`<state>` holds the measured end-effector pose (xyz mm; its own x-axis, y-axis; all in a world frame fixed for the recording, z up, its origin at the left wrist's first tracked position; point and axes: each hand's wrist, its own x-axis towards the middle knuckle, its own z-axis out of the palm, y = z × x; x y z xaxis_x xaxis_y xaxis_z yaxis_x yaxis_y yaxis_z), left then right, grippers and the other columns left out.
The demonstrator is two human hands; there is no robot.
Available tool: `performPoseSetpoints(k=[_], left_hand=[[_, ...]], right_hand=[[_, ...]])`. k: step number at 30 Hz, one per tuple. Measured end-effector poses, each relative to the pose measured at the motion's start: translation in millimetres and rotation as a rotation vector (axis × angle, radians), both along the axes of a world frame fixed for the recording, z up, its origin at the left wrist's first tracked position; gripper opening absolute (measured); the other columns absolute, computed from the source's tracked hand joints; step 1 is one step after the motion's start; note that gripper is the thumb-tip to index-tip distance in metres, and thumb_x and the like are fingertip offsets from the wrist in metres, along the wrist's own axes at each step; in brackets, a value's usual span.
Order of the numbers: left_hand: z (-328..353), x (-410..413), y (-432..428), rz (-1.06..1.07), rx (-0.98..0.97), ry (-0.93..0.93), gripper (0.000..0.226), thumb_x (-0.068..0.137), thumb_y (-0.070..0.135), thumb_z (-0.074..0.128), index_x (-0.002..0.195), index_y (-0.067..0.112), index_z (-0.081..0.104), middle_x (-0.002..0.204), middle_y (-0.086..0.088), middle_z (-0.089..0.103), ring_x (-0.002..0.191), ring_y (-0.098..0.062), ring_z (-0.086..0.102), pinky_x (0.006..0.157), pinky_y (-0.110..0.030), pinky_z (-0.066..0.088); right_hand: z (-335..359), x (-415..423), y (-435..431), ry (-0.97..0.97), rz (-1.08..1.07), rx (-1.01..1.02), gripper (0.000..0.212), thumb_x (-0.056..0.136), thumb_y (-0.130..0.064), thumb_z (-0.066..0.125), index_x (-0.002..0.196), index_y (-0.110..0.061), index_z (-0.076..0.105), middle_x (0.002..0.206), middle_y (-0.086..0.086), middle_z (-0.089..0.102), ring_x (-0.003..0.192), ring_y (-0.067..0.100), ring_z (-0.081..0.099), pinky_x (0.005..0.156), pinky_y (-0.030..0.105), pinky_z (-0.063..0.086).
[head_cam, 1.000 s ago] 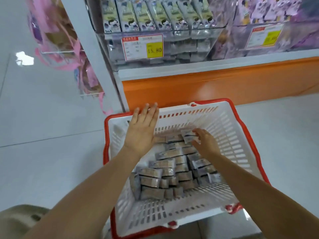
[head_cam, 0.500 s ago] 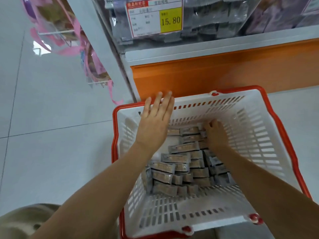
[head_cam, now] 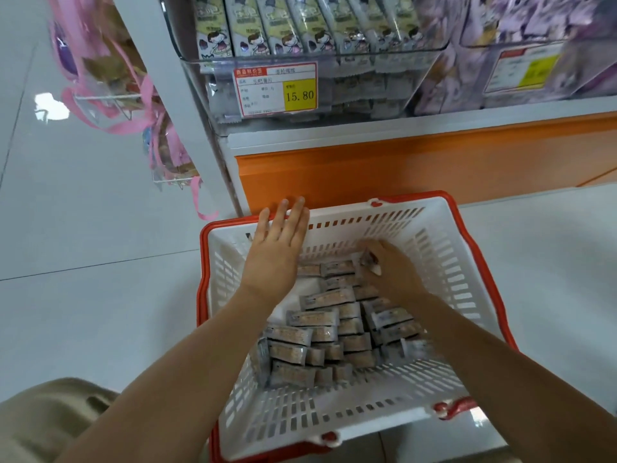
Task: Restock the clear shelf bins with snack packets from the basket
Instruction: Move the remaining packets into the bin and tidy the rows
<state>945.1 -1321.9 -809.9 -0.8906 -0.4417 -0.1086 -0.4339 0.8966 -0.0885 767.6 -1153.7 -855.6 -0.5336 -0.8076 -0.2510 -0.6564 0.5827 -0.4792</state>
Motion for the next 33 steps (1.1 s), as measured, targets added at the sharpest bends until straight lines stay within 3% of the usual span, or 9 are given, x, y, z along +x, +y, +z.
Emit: performPoseSetpoints(k=[8,10,13,17,19,22,26,30,33], left_hand=[[36.9,3.9,-2.2,-0.004,0.147,0.007,0.085,0.098,0.038,0.048,0.155,0.015,-0.011,0.162,-0.007,-0.018,0.150,-0.025,-0.013,0.119,-0.040,-0.014],[52.1,6.3,-3.9,-0.040,0.103,0.142,0.082,0.095,0.034,0.054,0.156,0.013,0.002,0.164,-0.009,-0.005,0.151,-0.027,-0.004,0.120,-0.042,-0.009],[85.8,5.3,-8.0,-0.110,-0.025,0.380,0.077,0.081,0.026,0.068,0.149,0.009,0.036,0.155,-0.014,0.035,0.145,-0.033,0.027,0.121,-0.048,0.012],[139.3,-2.5,-23.0,-0.111,-0.153,0.639,0.069,0.076,0.022,0.066,0.139,0.006,0.045,0.133,-0.018,0.051,0.127,-0.034,0.037,0.116,-0.049,0.019],[161.3,-5.3,-32.0,-0.068,-0.185,0.698,0.063,0.078,0.020,0.053,0.139,0.005,0.045,0.133,-0.019,0.051,0.127,-0.034,0.036,0.116,-0.047,0.016],[186.8,-6.6,-47.9,-0.003,-0.190,0.616,0.064,0.085,0.022,0.043,0.146,0.006,0.037,0.150,-0.017,0.038,0.142,-0.034,0.027,0.122,-0.044,0.008],[197.6,-9.6,-62.6,0.088,-0.141,0.409,0.070,0.099,0.035,0.035,0.157,0.012,0.002,0.164,-0.010,0.001,0.151,-0.025,-0.004,0.123,-0.042,-0.005],[198.9,-11.4,-64.7,0.102,-0.085,0.409,0.069,0.100,0.040,0.030,0.157,0.013,0.002,0.165,-0.008,0.004,0.151,-0.025,0.004,0.123,-0.040,-0.003],[199.5,-9.4,-63.5,0.106,-0.078,0.433,0.069,0.101,0.042,0.032,0.157,0.013,0.003,0.165,-0.008,0.005,0.151,-0.025,0.005,0.120,-0.039,-0.003]], right_hand=[[94.8,4.5,-7.8,-0.050,-0.006,-0.350,0.030,0.087,-0.020,0.070,0.116,-0.021,0.062,0.117,-0.001,0.061,0.105,0.011,0.056,0.092,0.027,0.048],[119.3,6.2,-10.6,-0.053,0.002,-0.448,0.028,0.086,-0.018,0.071,0.112,-0.022,0.063,0.108,-0.003,0.062,0.095,0.005,0.057,0.083,0.020,0.048],[156.5,8.4,-15.6,0.016,0.032,-0.599,0.027,0.082,-0.008,0.073,0.106,-0.016,0.065,0.099,-0.007,0.062,0.086,0.001,0.057,0.075,0.015,0.047],[207.3,11.8,-26.5,0.039,-0.014,-0.803,0.022,0.081,-0.004,0.071,0.100,-0.014,0.064,0.090,-0.016,0.060,0.078,0.004,0.057,0.069,0.023,0.049],[232.3,12.6,-34.0,0.011,-0.067,-0.914,0.017,0.083,-0.006,0.068,0.097,-0.012,0.063,0.086,-0.011,0.060,0.074,0.006,0.056,0.069,0.023,0.048],[267.3,10.8,-50.3,0.014,-0.127,-1.014,0.013,0.085,-0.007,0.066,0.097,-0.009,0.061,0.085,-0.006,0.061,0.073,0.008,0.056,0.068,0.024,0.049],[295.3,7.2,-81.2,0.042,-0.221,-0.990,0.018,0.085,-0.011,0.071,0.095,-0.014,0.056,0.084,-0.006,0.060,0.062,0.002,0.051,0.060,0.017,0.044],[296.8,-1.4,-115.3,0.141,-0.278,-0.851,0.018,0.085,-0.020,0.072,0.091,-0.017,0.056,0.089,-0.008,0.060,0.059,-0.002,0.053,0.060,0.014,0.042],[294.3,-8.3,-140.4,0.182,-0.301,-0.788,0.017,0.086,-0.021,0.071,0.092,-0.015,0.056,0.090,-0.007,0.058,0.067,0.008,0.055,0.060,0.015,0.041]])
